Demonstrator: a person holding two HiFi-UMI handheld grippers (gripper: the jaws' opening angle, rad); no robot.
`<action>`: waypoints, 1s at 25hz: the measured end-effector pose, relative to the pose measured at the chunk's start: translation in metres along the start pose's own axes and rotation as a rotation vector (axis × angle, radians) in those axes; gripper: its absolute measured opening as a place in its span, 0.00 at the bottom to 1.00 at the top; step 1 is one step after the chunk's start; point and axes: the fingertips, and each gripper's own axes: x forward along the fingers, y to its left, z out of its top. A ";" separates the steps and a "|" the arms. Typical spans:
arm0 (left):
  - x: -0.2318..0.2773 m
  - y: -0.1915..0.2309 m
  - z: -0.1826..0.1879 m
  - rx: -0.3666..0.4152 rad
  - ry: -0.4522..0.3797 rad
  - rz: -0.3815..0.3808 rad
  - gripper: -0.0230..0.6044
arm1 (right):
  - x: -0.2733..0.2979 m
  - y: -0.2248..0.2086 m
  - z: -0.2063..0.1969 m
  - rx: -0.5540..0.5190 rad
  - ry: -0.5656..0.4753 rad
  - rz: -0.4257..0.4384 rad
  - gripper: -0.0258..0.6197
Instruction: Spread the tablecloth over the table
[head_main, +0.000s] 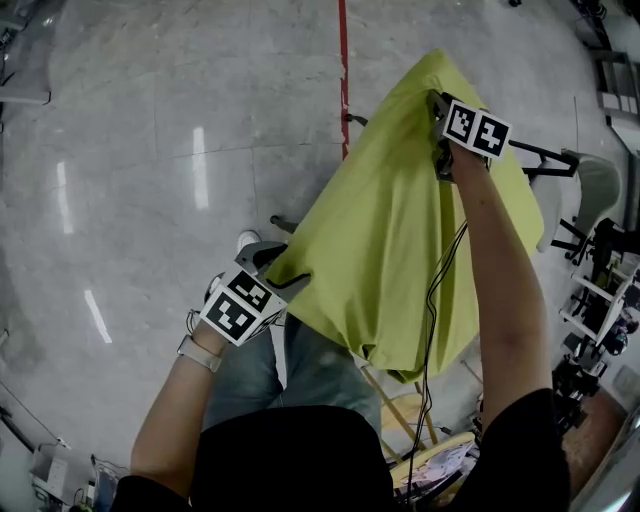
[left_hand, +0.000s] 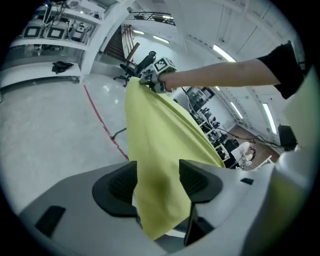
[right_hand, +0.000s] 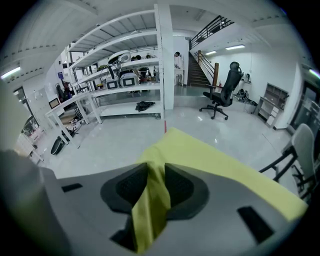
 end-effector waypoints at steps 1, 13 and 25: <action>0.003 -0.002 -0.009 0.000 0.030 0.000 0.45 | 0.001 0.000 0.001 0.001 0.006 0.004 0.20; -0.004 0.000 -0.043 -0.085 0.111 0.003 0.24 | -0.046 0.032 -0.007 0.008 -0.046 0.133 0.33; -0.045 0.025 -0.055 -0.010 0.187 0.034 0.06 | -0.158 0.001 -0.108 0.124 -0.030 0.058 0.33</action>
